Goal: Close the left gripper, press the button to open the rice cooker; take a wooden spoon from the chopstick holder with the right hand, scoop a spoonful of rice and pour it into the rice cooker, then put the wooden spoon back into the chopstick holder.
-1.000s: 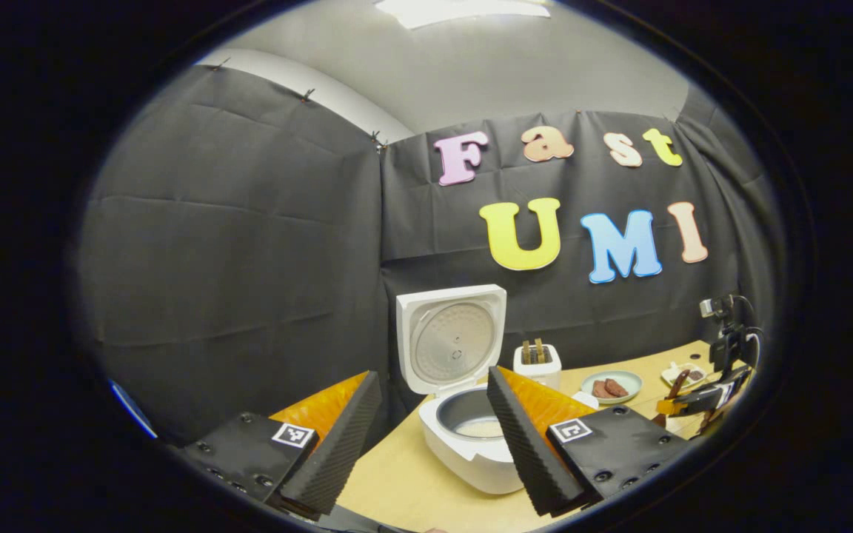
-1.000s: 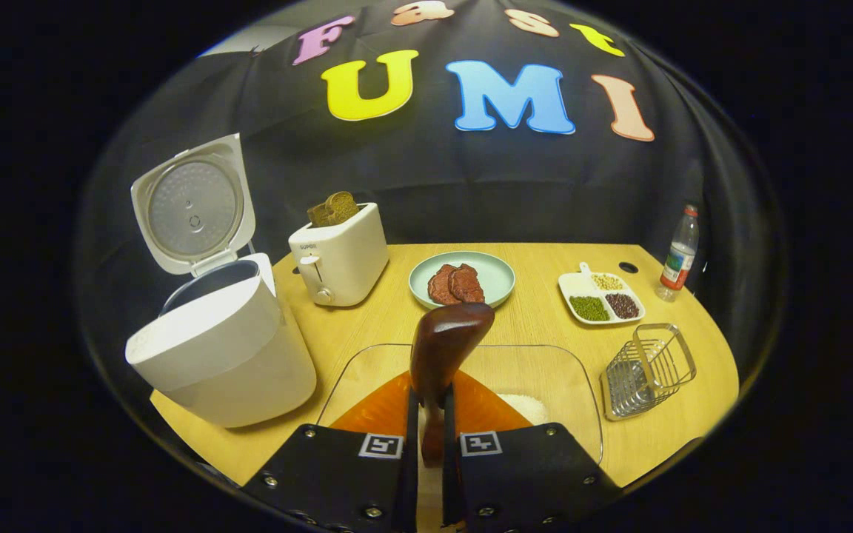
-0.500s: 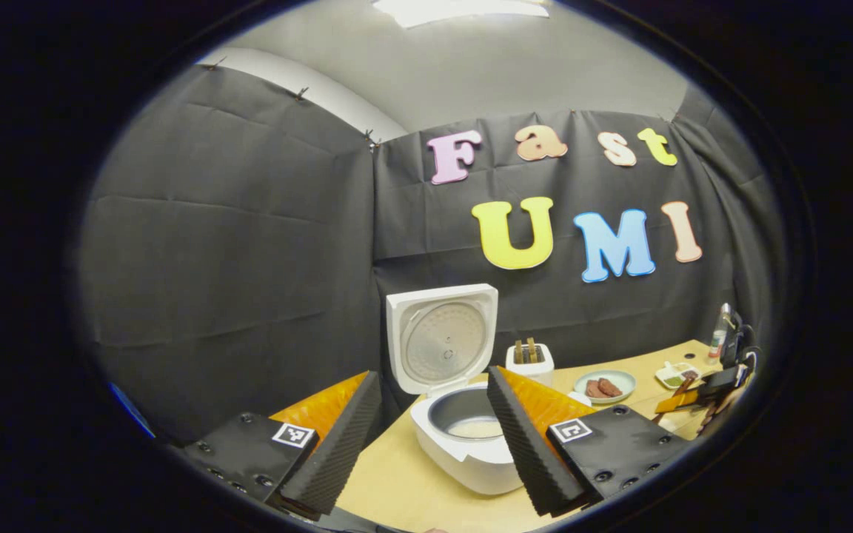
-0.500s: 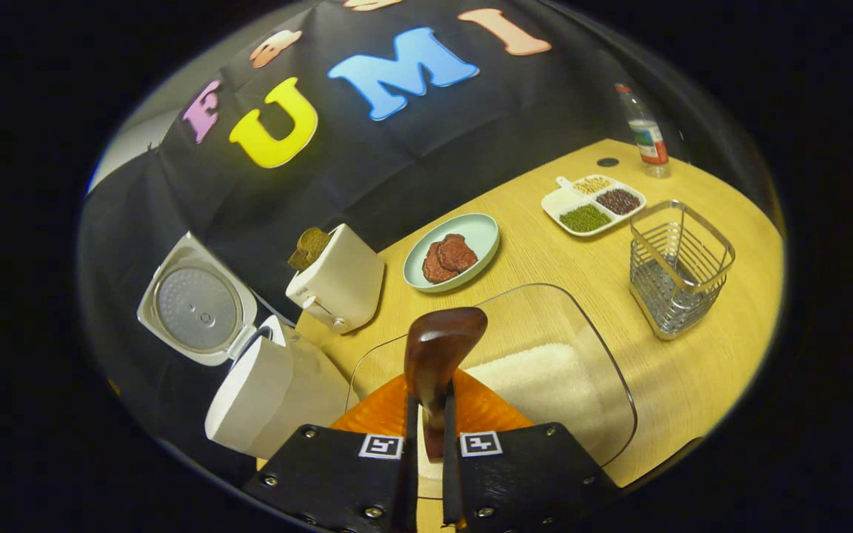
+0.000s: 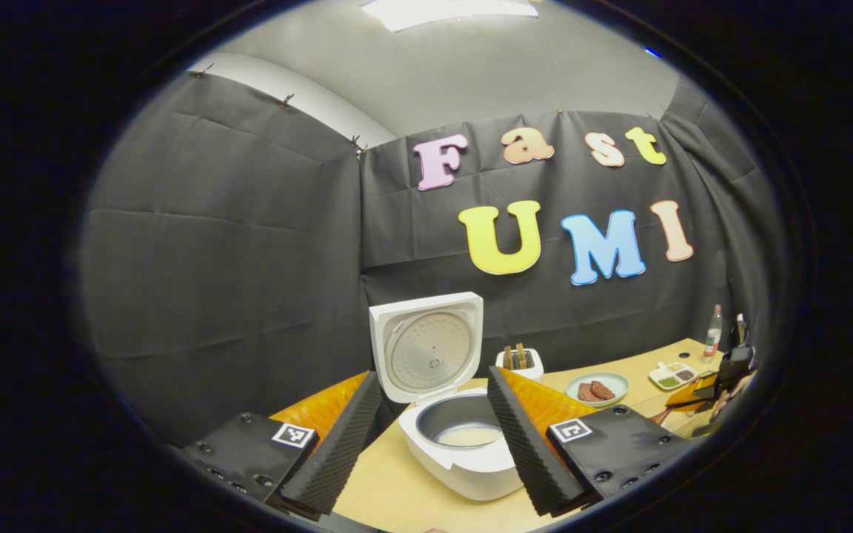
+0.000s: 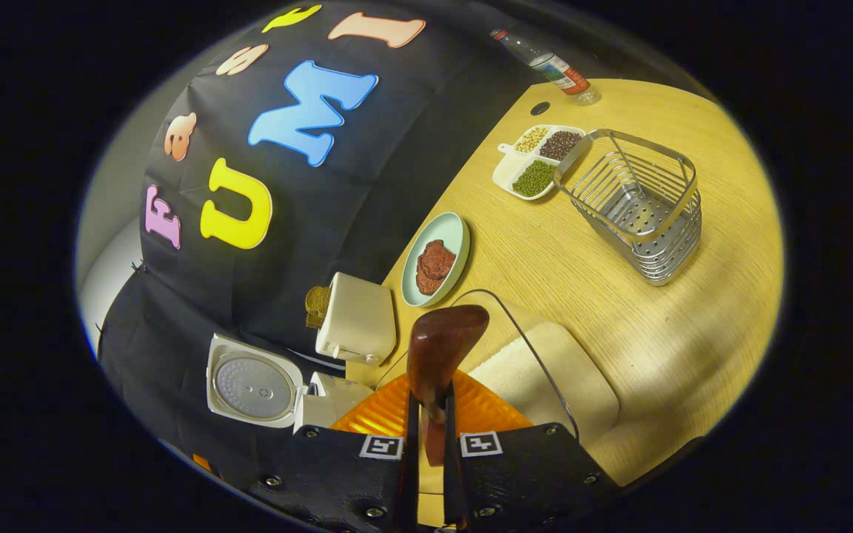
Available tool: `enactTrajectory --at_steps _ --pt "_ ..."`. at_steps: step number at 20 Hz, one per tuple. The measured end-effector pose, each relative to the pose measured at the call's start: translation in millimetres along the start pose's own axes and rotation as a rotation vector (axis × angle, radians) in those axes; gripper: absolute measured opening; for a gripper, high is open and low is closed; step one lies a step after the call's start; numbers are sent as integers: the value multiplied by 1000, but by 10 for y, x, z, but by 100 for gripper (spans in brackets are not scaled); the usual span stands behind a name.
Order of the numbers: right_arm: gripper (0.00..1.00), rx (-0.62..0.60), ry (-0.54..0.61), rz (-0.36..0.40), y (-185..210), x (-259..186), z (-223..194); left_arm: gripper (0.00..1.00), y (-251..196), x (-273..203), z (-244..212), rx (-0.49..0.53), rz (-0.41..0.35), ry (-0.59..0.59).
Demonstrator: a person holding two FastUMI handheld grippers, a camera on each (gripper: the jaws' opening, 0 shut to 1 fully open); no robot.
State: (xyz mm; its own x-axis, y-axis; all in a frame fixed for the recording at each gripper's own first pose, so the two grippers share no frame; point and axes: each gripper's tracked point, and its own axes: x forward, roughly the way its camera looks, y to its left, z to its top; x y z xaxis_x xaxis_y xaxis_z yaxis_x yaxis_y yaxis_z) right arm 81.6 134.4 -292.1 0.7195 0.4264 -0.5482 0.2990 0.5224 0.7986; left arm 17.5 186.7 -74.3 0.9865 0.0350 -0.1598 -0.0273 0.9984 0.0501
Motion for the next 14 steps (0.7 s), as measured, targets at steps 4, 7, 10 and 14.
enactTrajectory --at_steps 4,7,10,14 --pt "14 82 0 105 367 -127 92 100 -43 20 1 -9 -8 -7" --pt "13 84 13 159 677 -143 104 100 -13 -6 -5 -23 -2 -9" --pt "13 69 27 213 1014 -121 88 100 97 -31 -22 -33 21 -10" --pt "13 18 50 257 1415 -46 9 100 320 -86 -82 -28 61 -1"
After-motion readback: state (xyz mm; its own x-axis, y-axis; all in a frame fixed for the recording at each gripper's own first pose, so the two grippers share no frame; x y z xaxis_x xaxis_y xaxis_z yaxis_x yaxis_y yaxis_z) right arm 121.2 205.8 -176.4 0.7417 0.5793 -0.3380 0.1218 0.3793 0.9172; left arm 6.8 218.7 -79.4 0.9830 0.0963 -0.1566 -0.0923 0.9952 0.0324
